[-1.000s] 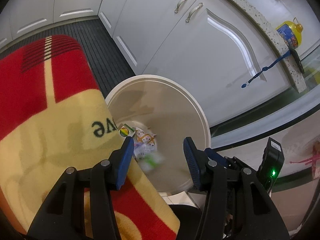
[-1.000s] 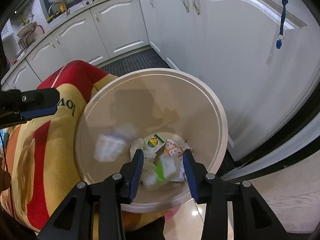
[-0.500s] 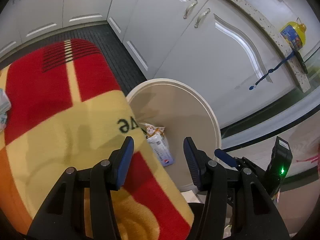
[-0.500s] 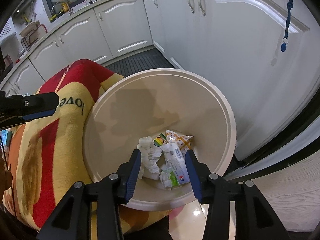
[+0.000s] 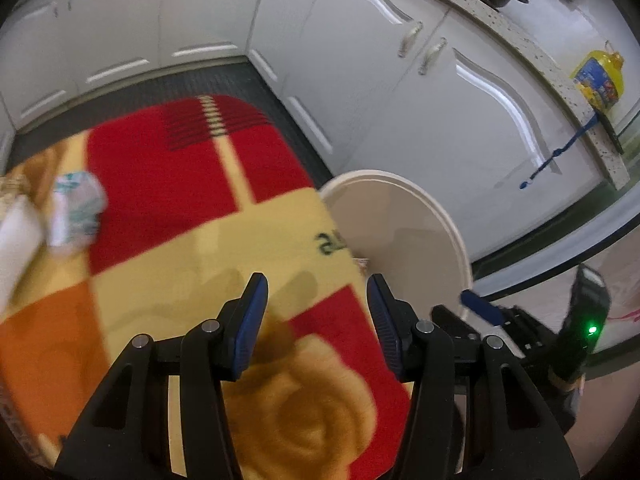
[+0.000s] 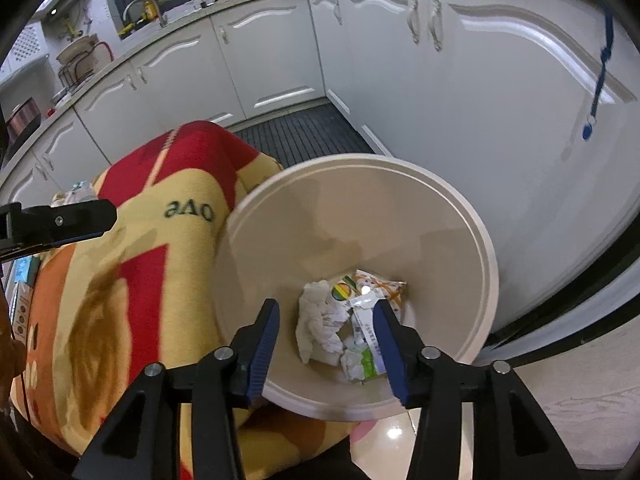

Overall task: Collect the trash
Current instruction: 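Move both tools back over the remaining trash on the blanket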

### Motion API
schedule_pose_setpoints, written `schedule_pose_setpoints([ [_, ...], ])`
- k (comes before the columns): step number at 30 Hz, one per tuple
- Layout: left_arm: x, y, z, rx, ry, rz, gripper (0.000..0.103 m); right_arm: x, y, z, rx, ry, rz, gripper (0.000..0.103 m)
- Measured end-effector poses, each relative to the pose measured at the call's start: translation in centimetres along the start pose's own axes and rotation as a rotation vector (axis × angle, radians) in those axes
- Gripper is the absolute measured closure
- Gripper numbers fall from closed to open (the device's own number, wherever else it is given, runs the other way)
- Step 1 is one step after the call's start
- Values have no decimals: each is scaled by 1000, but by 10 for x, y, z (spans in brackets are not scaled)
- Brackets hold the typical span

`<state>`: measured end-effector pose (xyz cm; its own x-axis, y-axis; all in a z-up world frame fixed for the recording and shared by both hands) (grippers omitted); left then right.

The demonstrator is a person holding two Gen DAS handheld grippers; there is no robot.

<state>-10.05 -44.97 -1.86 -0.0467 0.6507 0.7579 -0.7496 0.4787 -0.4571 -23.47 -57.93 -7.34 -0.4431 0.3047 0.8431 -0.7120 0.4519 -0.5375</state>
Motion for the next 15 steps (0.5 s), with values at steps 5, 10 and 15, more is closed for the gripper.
schedule_pose_setpoints([
  [5, 31, 6, -26, 22, -50, 18, 53, 13, -8, -21, 20, -31, 26, 48],
  [10, 66, 15, -53, 43, -94, 41, 53, 25, -13, -53, 59, -67, 41, 47],
  [15, 110, 22, -94, 93, -138, 66, 53, 36, -21, -88, 102, -109, 60, 46],
])
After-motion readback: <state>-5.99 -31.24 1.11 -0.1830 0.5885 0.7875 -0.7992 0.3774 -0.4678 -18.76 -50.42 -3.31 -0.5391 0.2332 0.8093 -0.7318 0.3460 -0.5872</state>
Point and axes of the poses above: each gripper's, at about its wrist camera, not at the fingertips, and x roughly against the way its jaws point, z to its right, y to its underside, the point moved 10 cm from there along -x, roughly the way its jaws point, and after that the axes turned 12 degrees about y, right-handed, at the moved point
